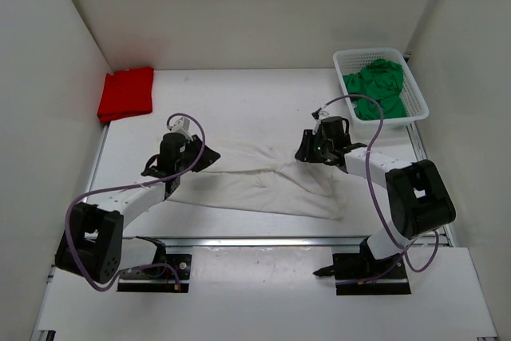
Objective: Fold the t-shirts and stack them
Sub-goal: Fold the other side of the tshirt into a rectangle
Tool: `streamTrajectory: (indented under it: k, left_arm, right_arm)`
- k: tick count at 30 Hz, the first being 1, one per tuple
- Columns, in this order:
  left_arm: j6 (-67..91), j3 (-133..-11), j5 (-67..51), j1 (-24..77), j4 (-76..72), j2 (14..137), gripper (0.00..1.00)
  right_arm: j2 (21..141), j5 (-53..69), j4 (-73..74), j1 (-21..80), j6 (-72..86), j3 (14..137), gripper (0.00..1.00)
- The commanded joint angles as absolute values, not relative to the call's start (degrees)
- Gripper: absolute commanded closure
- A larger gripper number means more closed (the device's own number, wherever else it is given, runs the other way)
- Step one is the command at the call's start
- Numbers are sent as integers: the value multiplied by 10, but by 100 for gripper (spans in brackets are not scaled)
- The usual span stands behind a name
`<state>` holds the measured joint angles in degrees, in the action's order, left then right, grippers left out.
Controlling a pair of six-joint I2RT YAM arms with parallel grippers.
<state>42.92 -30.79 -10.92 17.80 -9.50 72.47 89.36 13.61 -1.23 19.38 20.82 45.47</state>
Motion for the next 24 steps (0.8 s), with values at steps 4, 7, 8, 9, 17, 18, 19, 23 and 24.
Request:
streamTrajectory:
  k: [4,7,8,9,17,18,19,23,24]
  left_arm:
    - [434,-286,-123,171,-119,673,73]
    - [440,-282,-132,167,-121,670,73]
    - [441,-281,-132,166,-127,667,73]
    - [444,-280,-135,170,-128,666,73]
    - [461,-283,-141,175,-152,678,73]
    - [462,-285,-145,175,-152,679,73]
    - [464,-285,-146,178,-156,680,73]
    - [469,-288,-148,179,-162,680,73]
    - [470,-289,-149,182,-162,678,73]
  right_arm:
    - [864,128,-27,219,215,445,91]
    - [836,108,-1,243,221,436,100]
    - [831,96,18,256,227,438,100]
    - [819,89,39,272,228,438,100]
    - [764,22,159,344,301,439,100]
    - [761,19,170,351,315,437,100]
    - [757,7,170,364,332,436,100]
    - [736,7,157,395,380,409,99]
    - [734,10,150,403,391,397,100]
